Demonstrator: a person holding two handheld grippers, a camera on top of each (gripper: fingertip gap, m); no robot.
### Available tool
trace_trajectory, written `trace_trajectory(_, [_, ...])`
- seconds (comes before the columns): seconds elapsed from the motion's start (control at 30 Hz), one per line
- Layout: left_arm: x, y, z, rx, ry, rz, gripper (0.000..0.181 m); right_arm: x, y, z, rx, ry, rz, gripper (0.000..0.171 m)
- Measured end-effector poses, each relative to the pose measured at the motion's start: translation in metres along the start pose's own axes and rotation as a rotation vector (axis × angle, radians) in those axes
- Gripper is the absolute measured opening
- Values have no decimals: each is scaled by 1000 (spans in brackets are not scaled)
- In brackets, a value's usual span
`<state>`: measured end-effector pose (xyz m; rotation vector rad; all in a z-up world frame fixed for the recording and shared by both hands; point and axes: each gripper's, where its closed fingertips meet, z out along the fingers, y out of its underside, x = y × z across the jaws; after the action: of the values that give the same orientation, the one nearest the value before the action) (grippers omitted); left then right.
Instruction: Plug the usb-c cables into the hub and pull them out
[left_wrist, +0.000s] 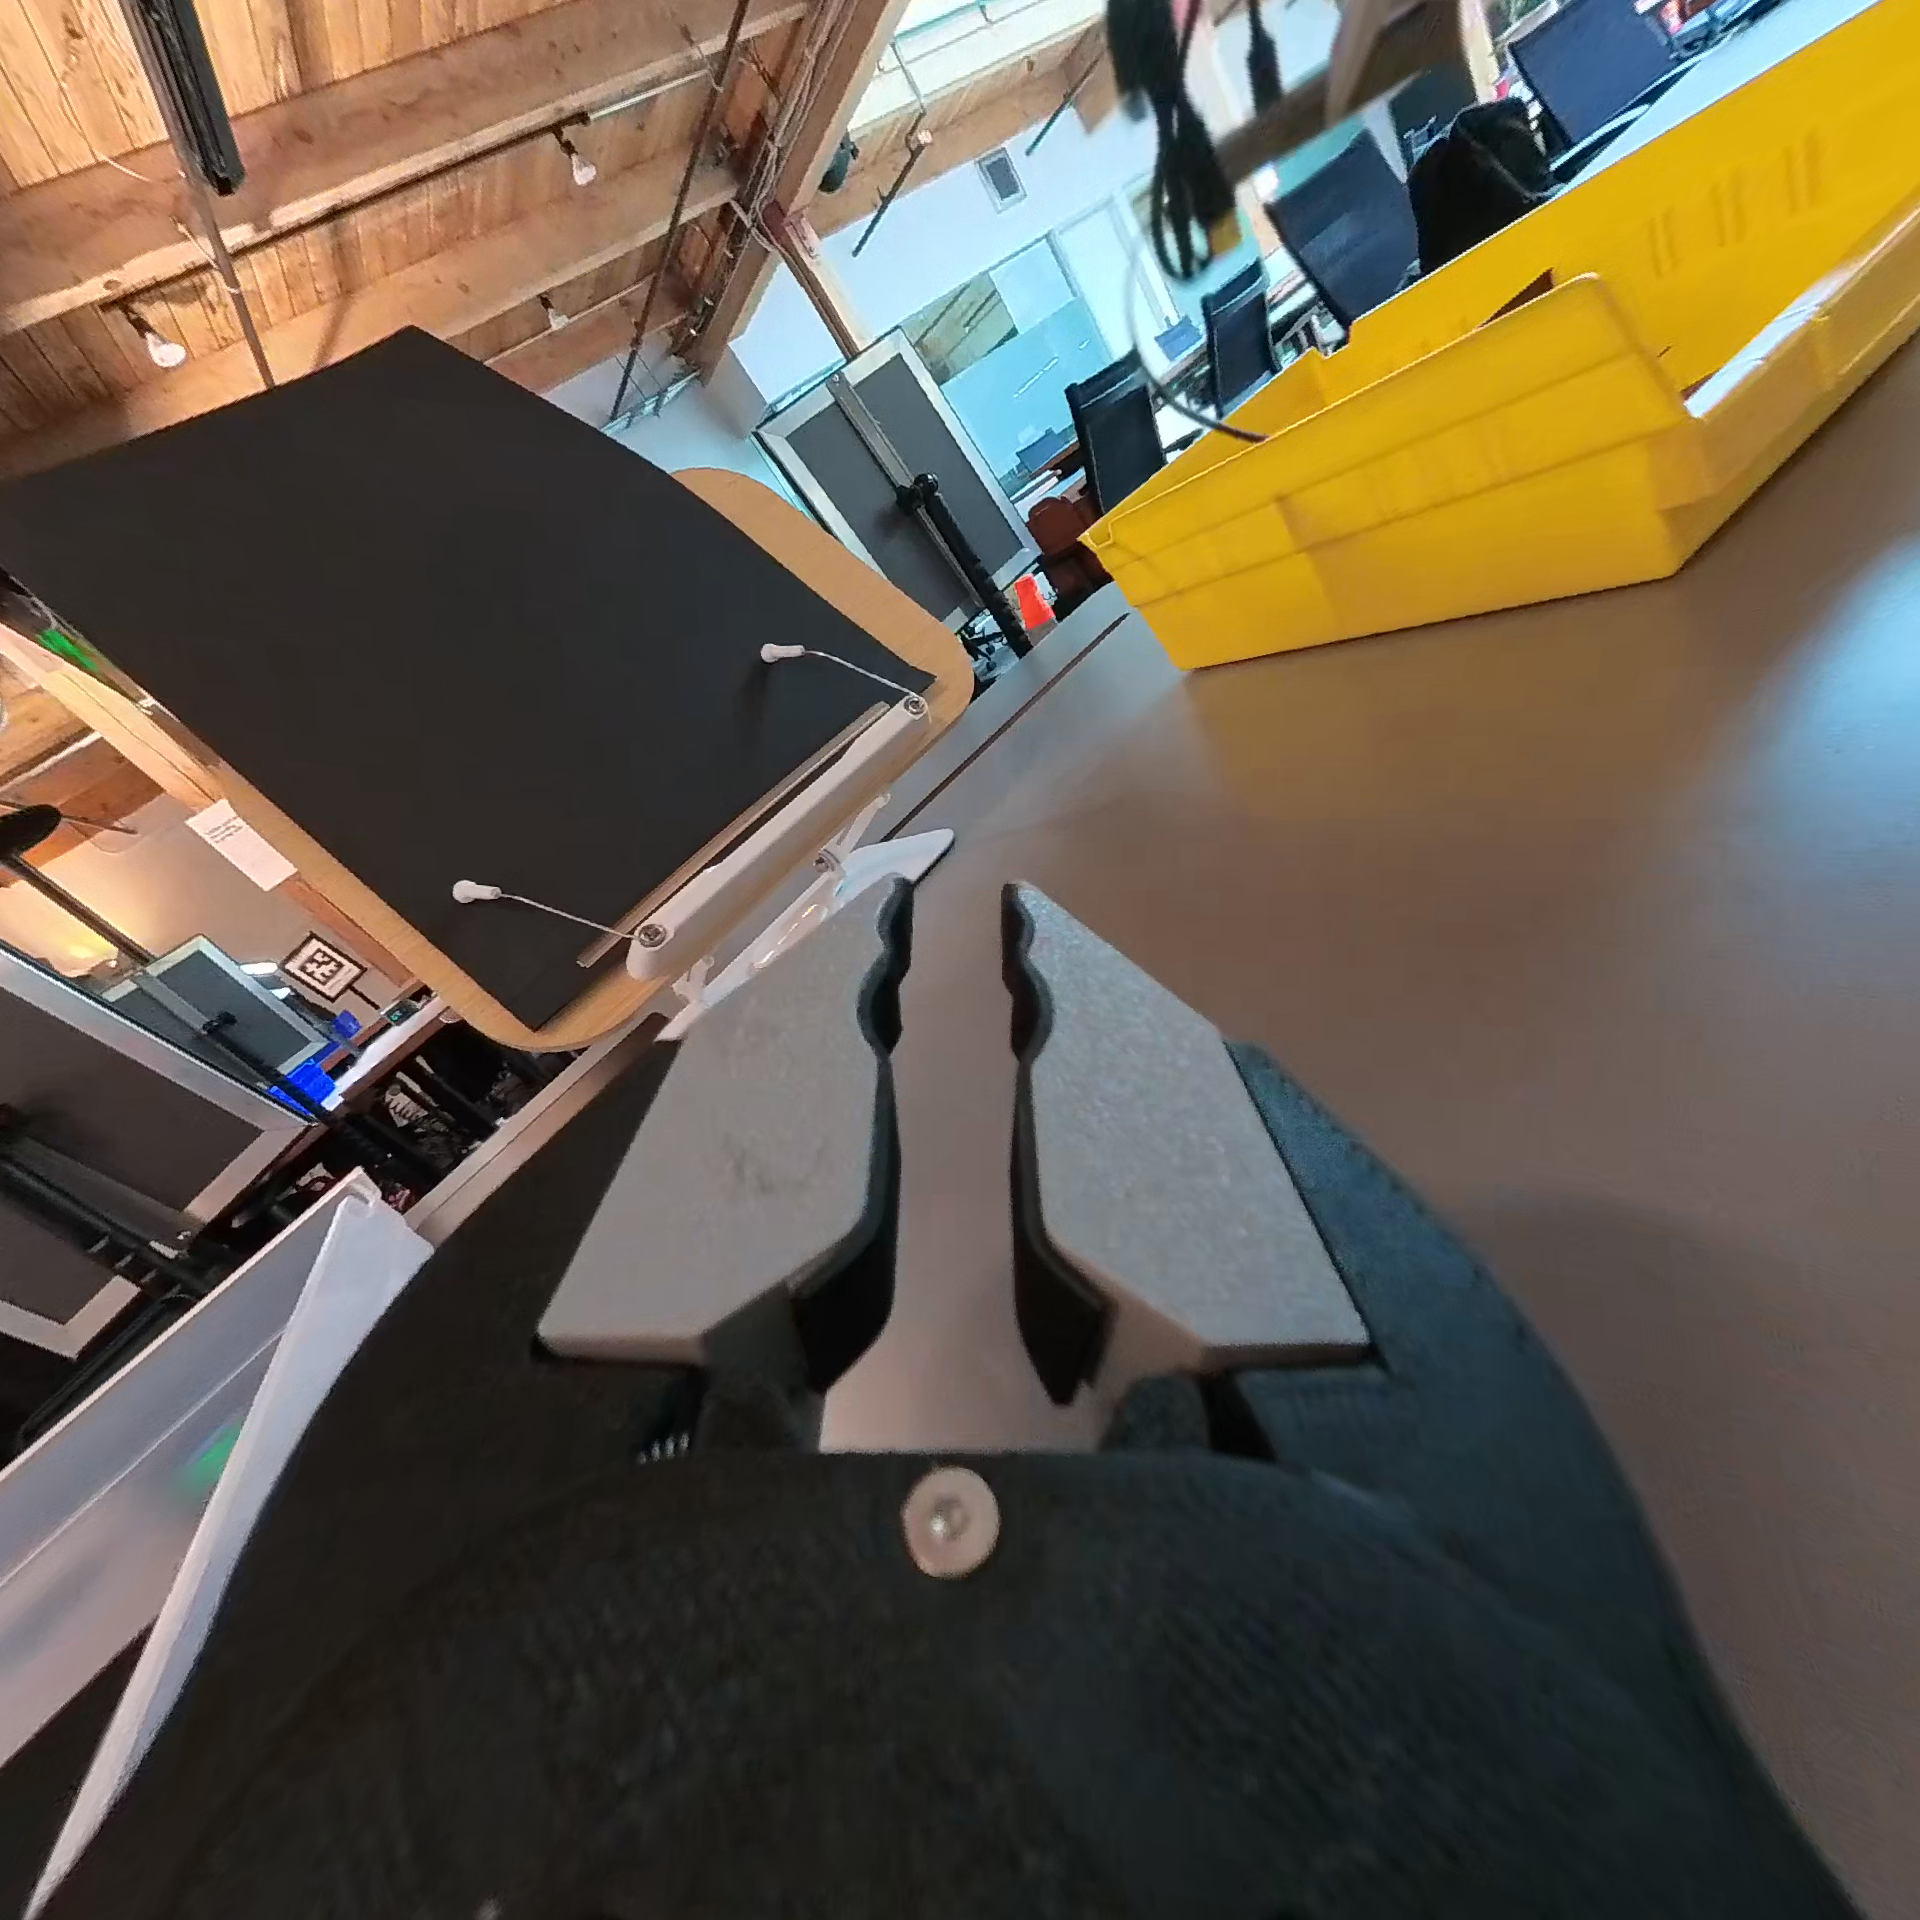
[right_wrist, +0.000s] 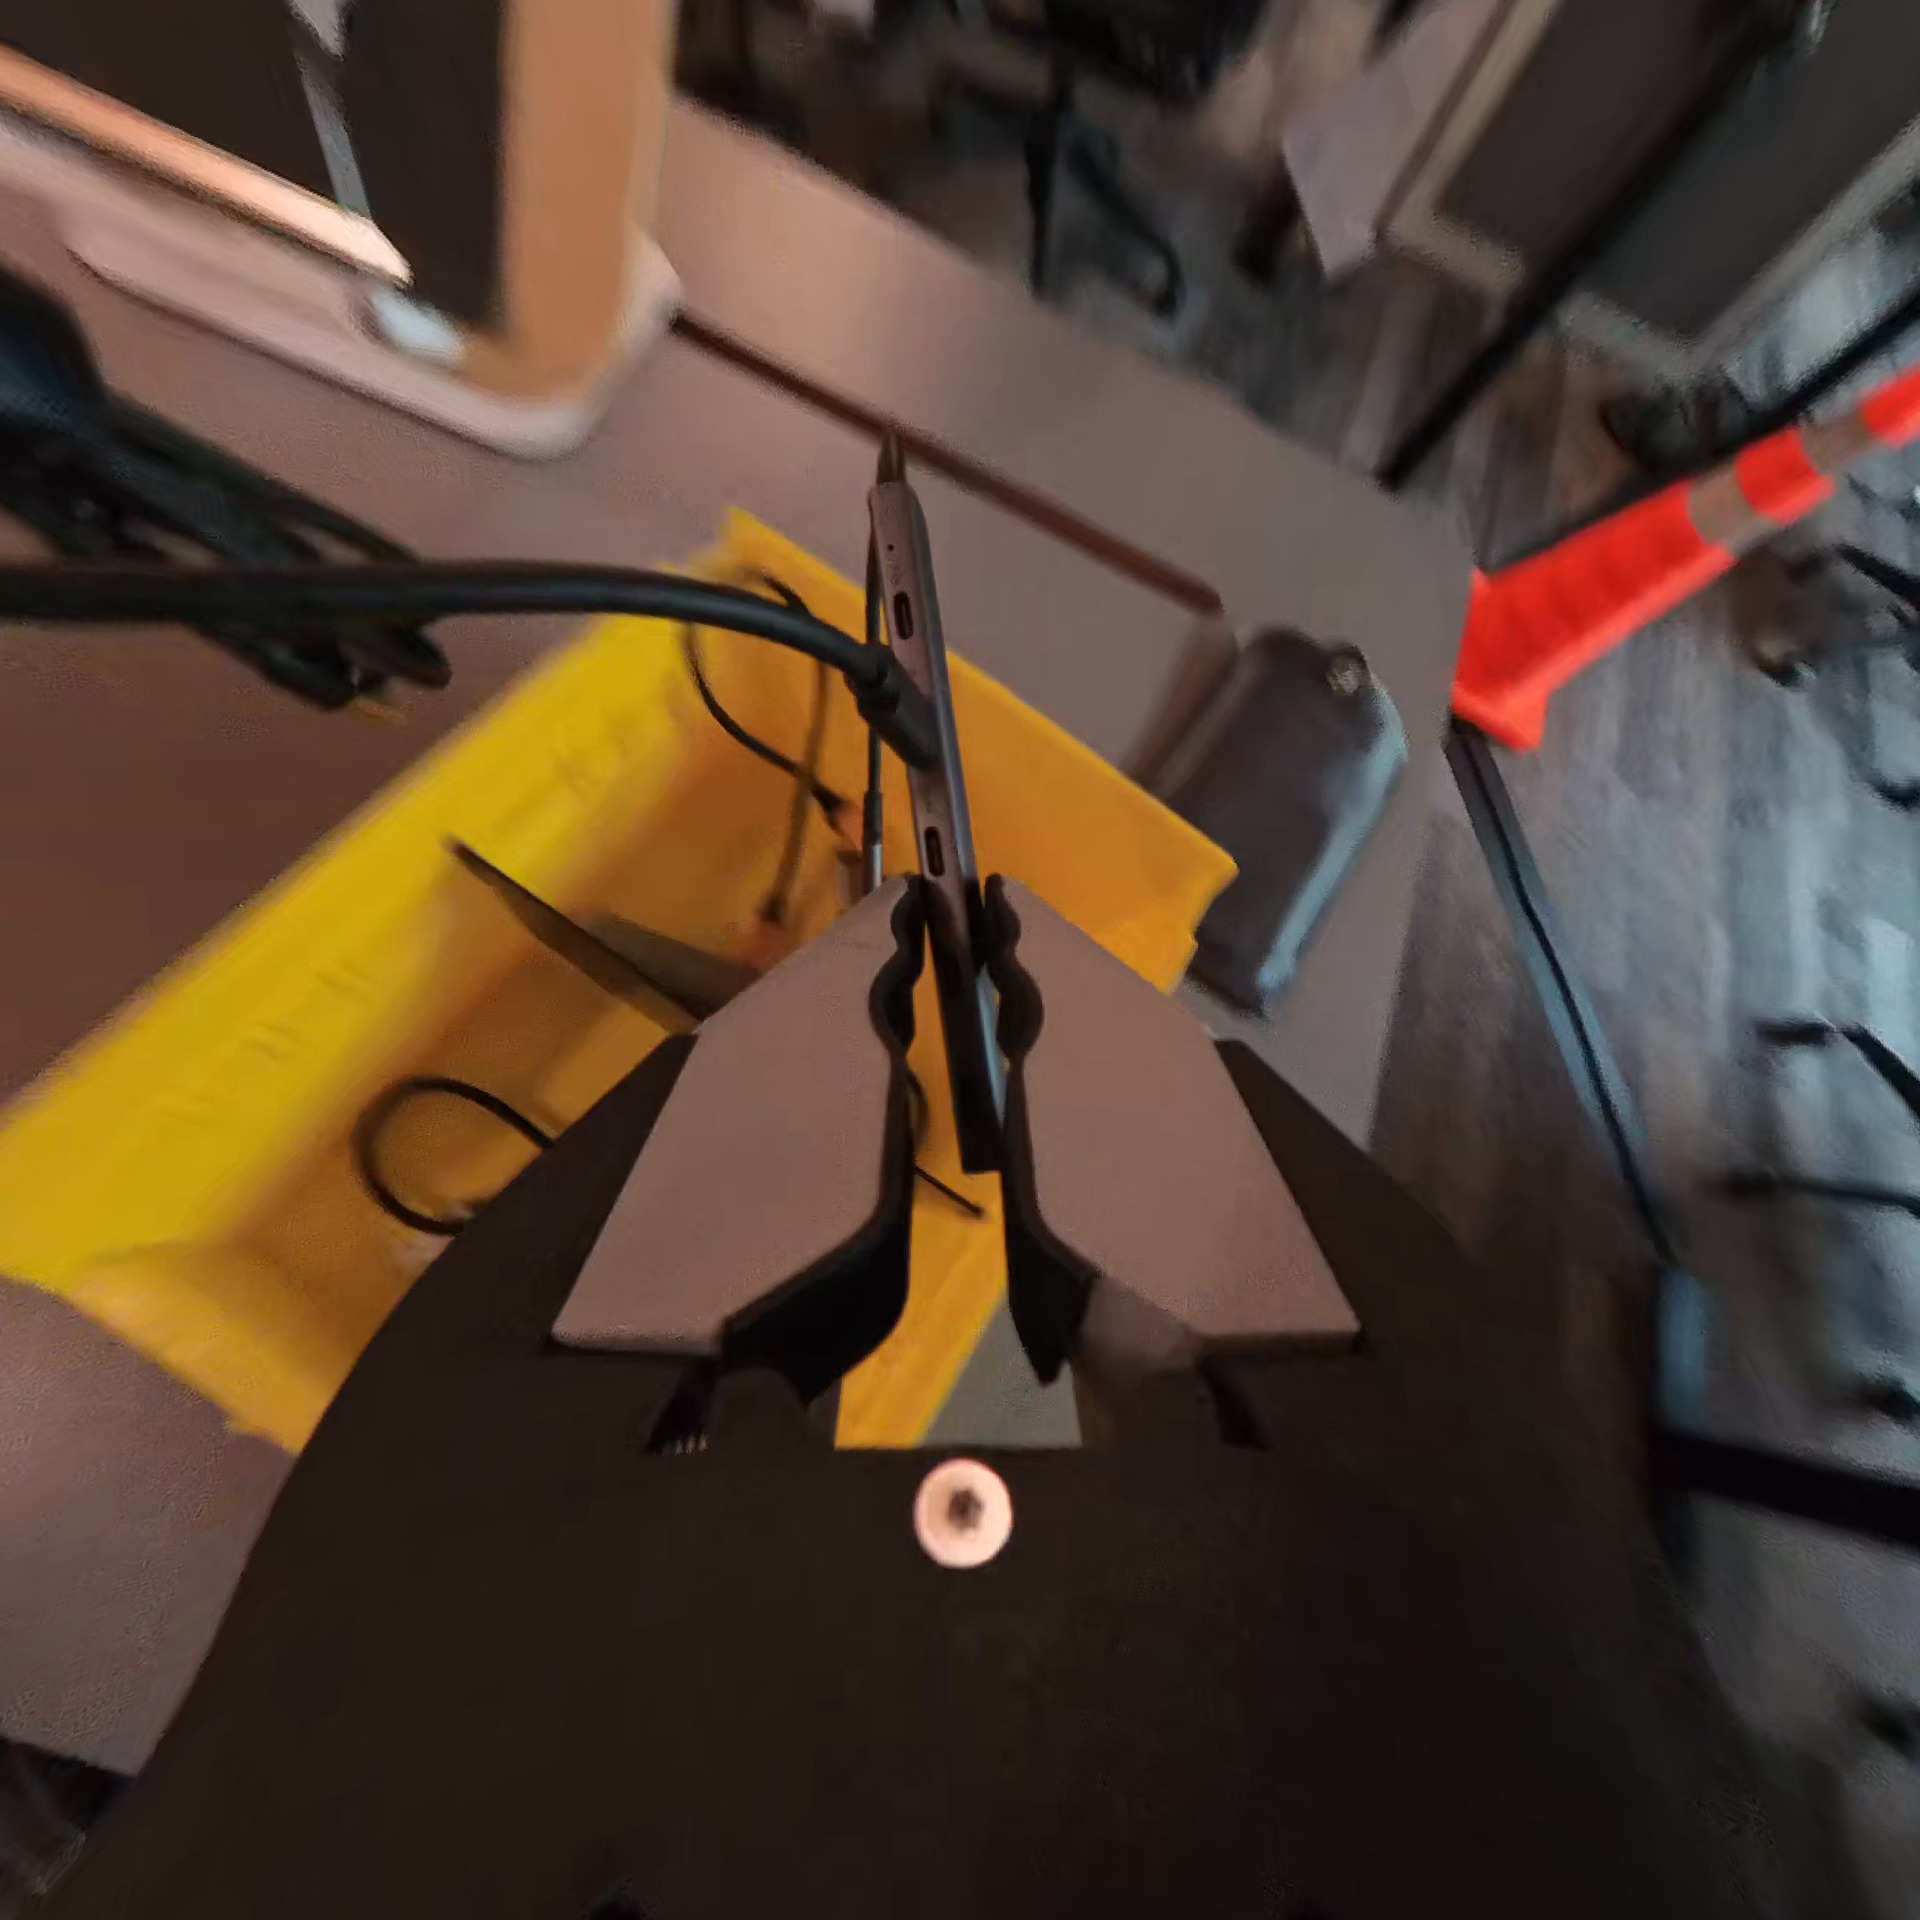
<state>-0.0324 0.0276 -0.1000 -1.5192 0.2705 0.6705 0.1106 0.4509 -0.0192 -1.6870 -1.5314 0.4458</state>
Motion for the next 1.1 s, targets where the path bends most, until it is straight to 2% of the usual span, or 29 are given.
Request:
trace_trajectory(0.03, [-1, 1, 0, -4, -4, 6, 14, 6, 13, 8, -76, 22, -31, 8])
trace_trajectory(0.2, [1, 3, 3, -17, -2, 18, 14, -8, 54, 39, -389, -34, -147, 8])
trace_trajectory(0.43, [-9, 8, 5, -57, -64, 11, 15, -30, 98, 97, -767, 85, -316, 10])
trace_trajectory(0.47, [-15, 11, 6, -78, -100, -7, 15, -24, 99, 101, -794, 156, -359, 10])
trace_trajectory(0.5, [-23, 16, 8, -108, -143, -32, 15, -18, 95, 104, -786, 238, -416, 10])
trace_trajectory(0.57, [-36, 26, 12, -174, -211, -81, 15, -25, 89, 105, -764, 260, -463, 11])
trace_trajectory(0.6, [-41, 30, 13, -198, -232, -97, 15, -26, 84, 103, -743, 277, -465, 17])
trace_trajectory(0.67, [-46, 35, 15, -228, -263, -112, 11, -29, 75, 97, -700, 282, -421, 30])
trace_trajectory(0.73, [-51, 38, 14, -247, -306, -108, 7, -28, 61, 88, -628, 293, -359, 32])
trace_trajectory(0.97, [-54, 38, 13, -251, -342, -85, 5, -54, 29, 51, -357, 174, -167, 48])
trace_trajectory(1.1, [-53, 38, 13, -253, -349, -67, 5, -77, 22, 34, -224, 92, -125, 47])
